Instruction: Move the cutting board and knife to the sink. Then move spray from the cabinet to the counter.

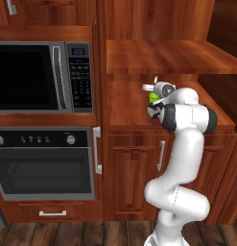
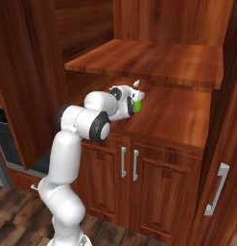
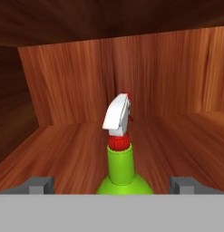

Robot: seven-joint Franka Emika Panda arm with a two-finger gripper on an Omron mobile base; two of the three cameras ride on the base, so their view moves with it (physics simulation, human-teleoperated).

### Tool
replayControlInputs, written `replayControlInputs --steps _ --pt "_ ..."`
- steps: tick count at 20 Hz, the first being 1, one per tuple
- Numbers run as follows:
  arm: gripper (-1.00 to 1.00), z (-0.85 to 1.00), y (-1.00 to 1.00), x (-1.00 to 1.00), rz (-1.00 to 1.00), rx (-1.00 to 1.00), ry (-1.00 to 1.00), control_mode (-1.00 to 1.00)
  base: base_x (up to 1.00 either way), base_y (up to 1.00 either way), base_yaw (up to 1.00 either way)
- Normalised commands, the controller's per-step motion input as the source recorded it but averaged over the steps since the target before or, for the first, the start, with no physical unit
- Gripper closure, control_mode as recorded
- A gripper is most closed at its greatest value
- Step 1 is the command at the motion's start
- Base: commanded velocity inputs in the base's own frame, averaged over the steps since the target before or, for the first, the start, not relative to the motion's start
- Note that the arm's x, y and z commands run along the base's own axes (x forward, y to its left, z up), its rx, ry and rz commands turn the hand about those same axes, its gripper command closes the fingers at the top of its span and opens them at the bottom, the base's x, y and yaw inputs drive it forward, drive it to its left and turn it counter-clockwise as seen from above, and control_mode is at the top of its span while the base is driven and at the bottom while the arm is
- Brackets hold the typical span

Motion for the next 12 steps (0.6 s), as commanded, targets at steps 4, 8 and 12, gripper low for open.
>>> replayControlInputs --steps 4,8,12 --pt "-1.00 0.00 0.00 0.06 0.00 0.00 0.00 -1.00 0.00 0.00 0.00" --pt "-1.00 0.00 0.00 0.06 0.00 0.00 0.00 -1.00 0.00 0.00 0.00" --pt "-1.00 0.00 0.00 0.04 0.00 0.00 0.00 -1.00 0.00 0.00 0.00"
